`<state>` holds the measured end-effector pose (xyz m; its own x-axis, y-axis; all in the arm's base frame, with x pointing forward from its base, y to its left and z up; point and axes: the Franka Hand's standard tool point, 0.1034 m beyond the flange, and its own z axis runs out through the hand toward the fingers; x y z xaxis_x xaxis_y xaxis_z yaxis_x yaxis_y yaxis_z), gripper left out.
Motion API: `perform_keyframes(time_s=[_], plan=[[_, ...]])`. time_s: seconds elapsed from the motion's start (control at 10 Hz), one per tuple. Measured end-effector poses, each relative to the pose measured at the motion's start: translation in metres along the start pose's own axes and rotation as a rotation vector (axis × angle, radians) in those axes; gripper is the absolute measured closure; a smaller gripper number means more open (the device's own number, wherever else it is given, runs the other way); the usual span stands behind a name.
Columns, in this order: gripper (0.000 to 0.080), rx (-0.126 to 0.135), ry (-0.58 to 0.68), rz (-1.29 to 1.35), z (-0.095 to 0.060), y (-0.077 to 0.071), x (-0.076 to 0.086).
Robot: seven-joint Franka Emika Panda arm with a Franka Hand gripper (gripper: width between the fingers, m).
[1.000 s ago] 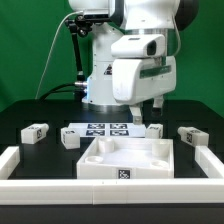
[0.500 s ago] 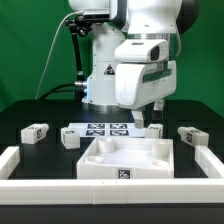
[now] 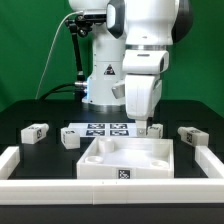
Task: Assemble one leg
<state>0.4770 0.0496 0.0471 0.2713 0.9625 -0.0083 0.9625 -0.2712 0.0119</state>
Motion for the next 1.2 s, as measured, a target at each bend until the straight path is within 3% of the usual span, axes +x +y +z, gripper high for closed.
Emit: perform_keyframes(time_s=[0.3,0.6,0.9,1.1,1.2], plan=[[0.015,0.027,-0.005,0.008,0.017,-0.004,-0.011],[0.015,0.057,-0.01,0.011,0.035,-0.008,-0.012],[0.015,0.059,-0.011,0.025,0.035,-0.009,-0.012],[0.0383,0.061,-0.011,0.025,0.036,-0.01,-0.013],[0.0383,0.061,-0.011,0.025,0.036,-0.01,-0.013]])
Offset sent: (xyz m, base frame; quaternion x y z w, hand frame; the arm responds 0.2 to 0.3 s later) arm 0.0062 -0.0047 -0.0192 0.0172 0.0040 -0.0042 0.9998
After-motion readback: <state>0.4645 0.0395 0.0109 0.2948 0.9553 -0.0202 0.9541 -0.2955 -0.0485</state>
